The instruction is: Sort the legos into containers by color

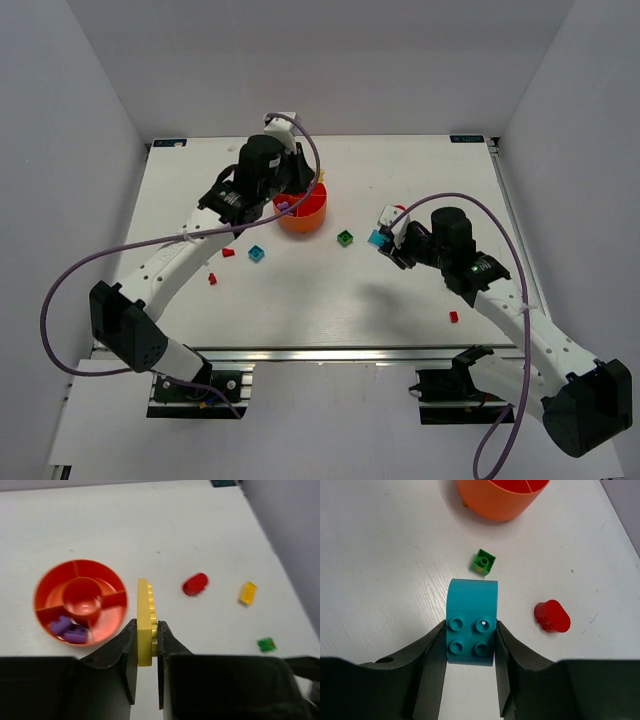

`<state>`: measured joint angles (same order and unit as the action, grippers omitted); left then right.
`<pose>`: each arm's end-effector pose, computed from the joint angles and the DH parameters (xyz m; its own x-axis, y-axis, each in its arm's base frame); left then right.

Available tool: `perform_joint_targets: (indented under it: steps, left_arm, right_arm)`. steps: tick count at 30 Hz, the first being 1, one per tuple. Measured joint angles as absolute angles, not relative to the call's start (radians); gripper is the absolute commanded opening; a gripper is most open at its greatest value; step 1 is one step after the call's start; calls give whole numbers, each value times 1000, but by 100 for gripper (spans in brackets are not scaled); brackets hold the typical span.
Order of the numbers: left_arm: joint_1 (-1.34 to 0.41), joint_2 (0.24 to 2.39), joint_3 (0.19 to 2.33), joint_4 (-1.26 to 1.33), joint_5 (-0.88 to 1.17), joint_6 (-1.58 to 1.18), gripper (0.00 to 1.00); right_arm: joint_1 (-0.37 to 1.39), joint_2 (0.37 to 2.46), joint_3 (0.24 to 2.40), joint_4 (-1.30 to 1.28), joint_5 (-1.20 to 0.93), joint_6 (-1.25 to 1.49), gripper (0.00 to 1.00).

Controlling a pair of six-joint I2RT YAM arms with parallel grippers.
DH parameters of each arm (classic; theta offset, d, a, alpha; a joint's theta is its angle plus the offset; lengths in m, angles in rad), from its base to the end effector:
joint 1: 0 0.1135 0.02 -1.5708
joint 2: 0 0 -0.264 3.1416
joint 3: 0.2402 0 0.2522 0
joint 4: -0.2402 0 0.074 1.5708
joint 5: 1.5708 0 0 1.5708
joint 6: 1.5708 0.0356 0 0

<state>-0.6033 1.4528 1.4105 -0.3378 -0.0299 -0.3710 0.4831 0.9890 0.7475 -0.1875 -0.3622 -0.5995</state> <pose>0.2789 -0.1909 0.3846 -0.4820 -0.1079 -0.8695 0.3965 0.8581 -0.3263 0.1931 0.1155 0.2891 0.1020 -0.5423 -0.8340 -0.8021 0.4511 -0.3914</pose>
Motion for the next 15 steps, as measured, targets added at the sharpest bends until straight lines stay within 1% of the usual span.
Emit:
perform_joint_targets:
  steps: [4, 7, 15]
  left_arm:
    - [-597, 1542, 1492, -393, -181, -294, 0]
    - [-596, 1628, 1533, -422, -254, -257, 0]
    - [-582, 1764, 1545, -472, -336, -199, 0]
  right_arm:
    - [468, 986, 727, -154, -342, -575, 0]
    - [458, 982, 722, -149, -341, -561, 0]
    - [436, 968, 721, -129, -343, -546, 0]
